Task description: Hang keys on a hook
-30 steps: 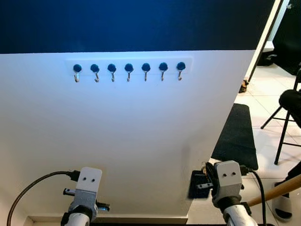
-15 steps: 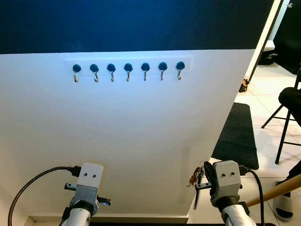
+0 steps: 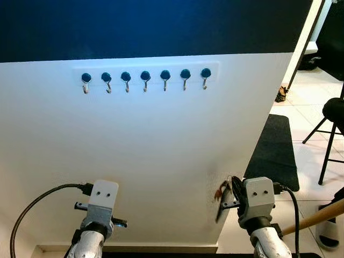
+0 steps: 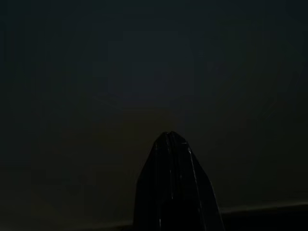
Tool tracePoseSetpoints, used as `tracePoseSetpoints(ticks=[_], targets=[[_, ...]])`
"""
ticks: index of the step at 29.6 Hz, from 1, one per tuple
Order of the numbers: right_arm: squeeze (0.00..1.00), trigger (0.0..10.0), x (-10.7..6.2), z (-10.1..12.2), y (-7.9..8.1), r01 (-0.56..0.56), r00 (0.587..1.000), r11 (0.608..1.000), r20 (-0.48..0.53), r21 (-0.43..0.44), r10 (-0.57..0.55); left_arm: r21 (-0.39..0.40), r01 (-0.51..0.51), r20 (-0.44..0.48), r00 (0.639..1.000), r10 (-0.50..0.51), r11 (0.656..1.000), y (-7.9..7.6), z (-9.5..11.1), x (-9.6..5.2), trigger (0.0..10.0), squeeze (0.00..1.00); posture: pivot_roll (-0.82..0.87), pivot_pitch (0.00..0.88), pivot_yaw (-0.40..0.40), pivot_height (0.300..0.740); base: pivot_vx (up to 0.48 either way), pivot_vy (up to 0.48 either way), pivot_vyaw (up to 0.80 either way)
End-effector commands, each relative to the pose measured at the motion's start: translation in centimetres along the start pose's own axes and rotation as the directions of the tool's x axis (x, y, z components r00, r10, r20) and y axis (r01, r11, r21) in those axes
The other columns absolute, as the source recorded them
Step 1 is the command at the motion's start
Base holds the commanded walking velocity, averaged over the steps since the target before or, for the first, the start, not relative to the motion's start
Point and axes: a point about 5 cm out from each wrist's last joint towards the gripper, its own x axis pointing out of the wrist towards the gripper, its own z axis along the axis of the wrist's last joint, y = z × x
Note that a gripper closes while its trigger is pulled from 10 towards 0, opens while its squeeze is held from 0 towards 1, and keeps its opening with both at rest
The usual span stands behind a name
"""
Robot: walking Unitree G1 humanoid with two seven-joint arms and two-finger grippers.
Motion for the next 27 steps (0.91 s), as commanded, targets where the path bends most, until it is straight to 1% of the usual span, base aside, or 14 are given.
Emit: tracePoseSetpoints(ticks=[1, 14, 27], targets=[[0.00, 10.0, -0.15, 0.24, 0.13, 0.004, 1.000, 1.000, 0.009, -0.002, -0.004, 0.025, 0.000, -0.014, 1.000, 0.001, 1.000, 0.47, -0.26, -0.11, 10.0, 0.00, 0.01, 0.149, 0.084, 0.740, 0.000, 0.000, 0.00], [0.00, 10.0, -0.34, 0.12, 0.24, 0.011, 1.000, 1.000, 0.001, 0.002, -0.011, 0.026, 0.005, -0.009, 1.000, -0.005, 1.000, 0.50, -0.11, 0.12, 10.0, 0.00, 0.01, 0.151, 0.089, 0.740, 0.000, 0.000, 0.00], [0.00, 10.0, -0.40, -0.04, 0.25, 0.009, 1.000, 1.000, -0.006, 0.001, -0.009, 0.026, 0.001, -0.010, 1.000, -0.001, 1.000, 0.51, -0.10, 0.05, 10.0, 0.00, 0.02, 0.154, 0.085, 0.740, 0.000, 0.000, 0.00]])
